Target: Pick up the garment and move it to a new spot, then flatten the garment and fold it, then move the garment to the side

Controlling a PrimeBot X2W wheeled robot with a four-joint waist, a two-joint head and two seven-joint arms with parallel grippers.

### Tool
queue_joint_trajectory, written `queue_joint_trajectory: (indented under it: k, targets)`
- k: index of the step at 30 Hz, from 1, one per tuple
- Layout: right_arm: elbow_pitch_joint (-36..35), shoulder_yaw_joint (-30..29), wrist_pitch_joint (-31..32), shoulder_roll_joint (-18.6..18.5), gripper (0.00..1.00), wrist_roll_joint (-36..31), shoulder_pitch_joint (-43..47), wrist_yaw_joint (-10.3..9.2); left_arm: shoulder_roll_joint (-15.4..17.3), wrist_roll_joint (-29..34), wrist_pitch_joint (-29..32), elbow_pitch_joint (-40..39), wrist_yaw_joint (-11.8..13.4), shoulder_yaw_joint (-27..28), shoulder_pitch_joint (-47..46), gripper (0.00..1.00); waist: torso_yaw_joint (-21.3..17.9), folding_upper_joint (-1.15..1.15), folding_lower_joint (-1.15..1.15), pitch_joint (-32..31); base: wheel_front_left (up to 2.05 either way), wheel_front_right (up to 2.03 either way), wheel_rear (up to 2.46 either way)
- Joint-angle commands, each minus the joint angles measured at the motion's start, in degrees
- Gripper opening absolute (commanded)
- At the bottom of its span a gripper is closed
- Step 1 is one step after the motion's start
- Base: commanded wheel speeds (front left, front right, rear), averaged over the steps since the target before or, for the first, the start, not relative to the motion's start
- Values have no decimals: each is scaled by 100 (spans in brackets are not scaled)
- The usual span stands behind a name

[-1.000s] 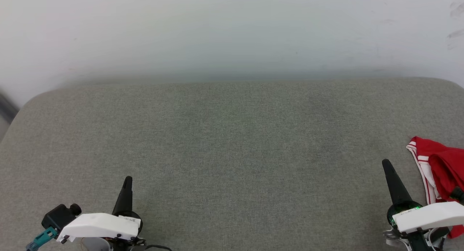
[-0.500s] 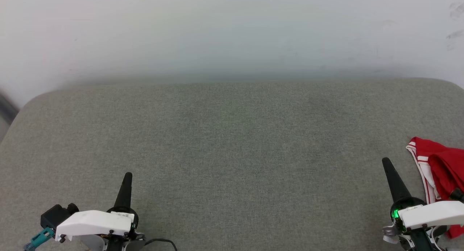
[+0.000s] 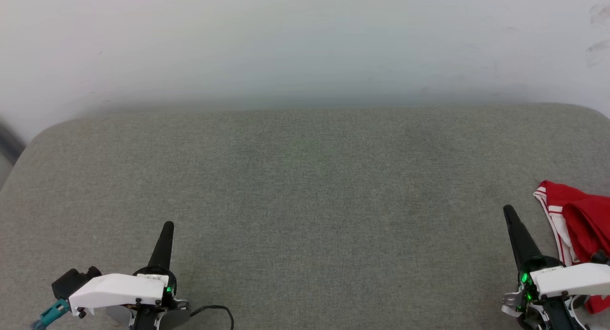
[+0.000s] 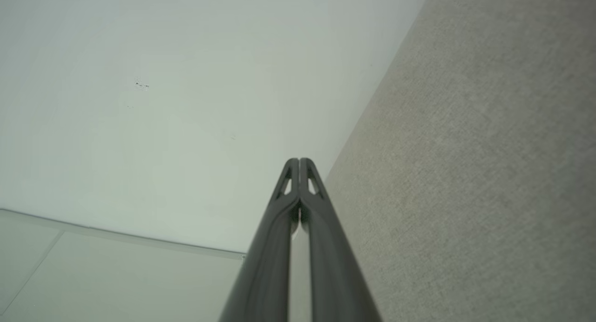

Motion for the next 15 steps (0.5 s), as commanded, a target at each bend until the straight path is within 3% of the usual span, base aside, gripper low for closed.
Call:
queue_joint_trajectory:
  k: [1, 15]
  targets:
    - [3, -17, 7, 14, 0, 107, -118, 0, 1, -90, 20, -25, -46, 30, -93, 0, 0, 0, 0, -1, 0, 0, 0]
    - [167, -46, 36, 38, 0, 770, -195, 0, -43, -707, 195, -11, -106, 128, -141, 0, -1, 0, 0, -17, 0, 0, 0]
